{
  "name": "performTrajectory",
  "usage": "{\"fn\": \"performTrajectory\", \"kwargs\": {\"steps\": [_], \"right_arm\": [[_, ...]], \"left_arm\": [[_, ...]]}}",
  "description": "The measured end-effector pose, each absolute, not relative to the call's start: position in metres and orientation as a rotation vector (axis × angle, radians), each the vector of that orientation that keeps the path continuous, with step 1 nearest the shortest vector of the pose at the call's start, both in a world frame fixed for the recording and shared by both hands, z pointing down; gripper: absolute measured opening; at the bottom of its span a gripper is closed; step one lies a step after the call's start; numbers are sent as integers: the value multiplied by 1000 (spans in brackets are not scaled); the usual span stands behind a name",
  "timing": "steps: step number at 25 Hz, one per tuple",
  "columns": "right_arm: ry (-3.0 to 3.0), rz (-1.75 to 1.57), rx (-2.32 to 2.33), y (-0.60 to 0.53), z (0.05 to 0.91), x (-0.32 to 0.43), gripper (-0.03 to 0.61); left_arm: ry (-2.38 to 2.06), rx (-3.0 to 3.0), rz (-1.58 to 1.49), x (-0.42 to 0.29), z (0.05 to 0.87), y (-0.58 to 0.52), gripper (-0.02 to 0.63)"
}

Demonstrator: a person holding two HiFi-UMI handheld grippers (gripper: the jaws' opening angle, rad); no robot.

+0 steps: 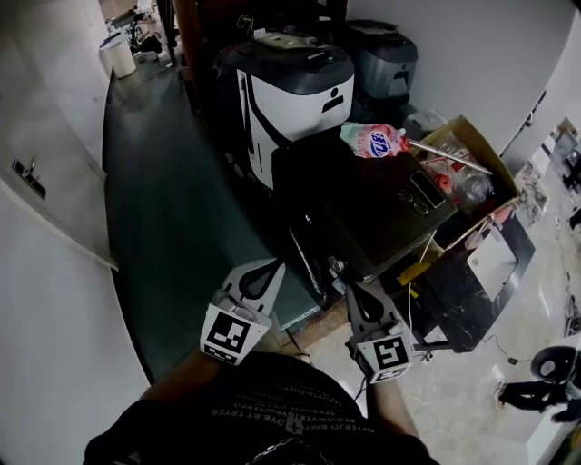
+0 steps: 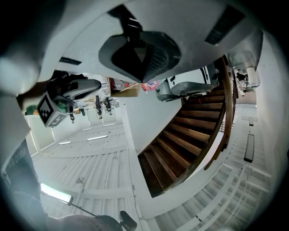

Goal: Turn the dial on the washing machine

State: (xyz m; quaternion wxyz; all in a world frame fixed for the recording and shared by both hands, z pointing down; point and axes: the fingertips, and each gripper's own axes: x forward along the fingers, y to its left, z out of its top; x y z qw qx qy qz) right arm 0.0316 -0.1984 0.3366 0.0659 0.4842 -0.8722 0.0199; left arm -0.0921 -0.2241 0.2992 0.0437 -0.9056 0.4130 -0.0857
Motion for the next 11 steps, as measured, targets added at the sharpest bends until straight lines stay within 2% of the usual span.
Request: {"fn": "performTrajectory", "kwargs": {"steps": [11], "right_arm": [[-2612,54,1418,-211,344,45,-3]], "left_arm": [[1221,-2780,-265,-62,298,-229,5]]}}
